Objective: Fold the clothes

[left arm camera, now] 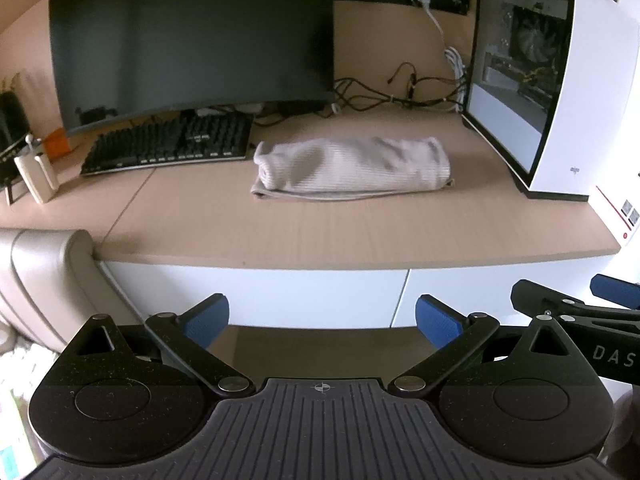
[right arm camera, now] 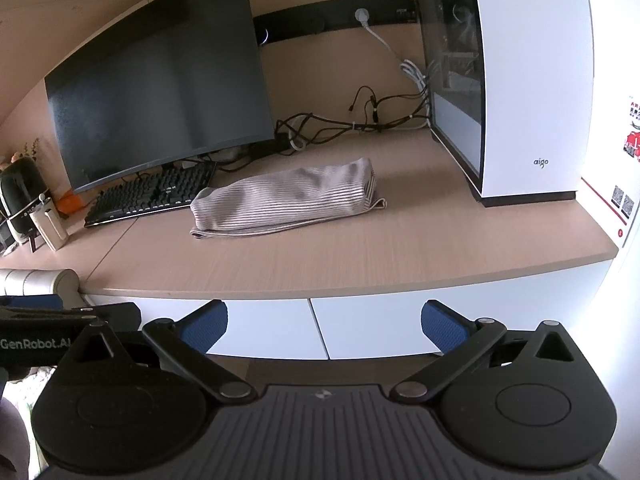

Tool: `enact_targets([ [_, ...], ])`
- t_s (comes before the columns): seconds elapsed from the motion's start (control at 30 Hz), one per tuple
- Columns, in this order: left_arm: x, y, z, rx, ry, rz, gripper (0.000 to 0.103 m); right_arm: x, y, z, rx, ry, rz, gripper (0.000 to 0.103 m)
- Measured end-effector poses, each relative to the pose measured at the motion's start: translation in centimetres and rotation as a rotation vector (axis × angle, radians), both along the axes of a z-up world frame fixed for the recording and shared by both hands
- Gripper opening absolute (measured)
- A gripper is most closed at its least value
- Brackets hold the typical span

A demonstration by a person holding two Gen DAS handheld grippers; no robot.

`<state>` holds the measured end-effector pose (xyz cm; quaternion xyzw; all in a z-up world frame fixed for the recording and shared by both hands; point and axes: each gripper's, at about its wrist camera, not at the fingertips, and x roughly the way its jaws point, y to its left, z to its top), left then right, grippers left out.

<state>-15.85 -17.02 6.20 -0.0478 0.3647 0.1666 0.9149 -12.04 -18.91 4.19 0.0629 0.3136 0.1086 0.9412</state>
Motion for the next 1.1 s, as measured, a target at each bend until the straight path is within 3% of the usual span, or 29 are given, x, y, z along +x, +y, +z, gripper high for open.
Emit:
enact_targets([
  [1.1,-0.2,1.3,-0.4,-0.037,0.012,-0.002,0.102,0.0,0.7,-0.1,-0.019,0.01,0.007,0.103],
])
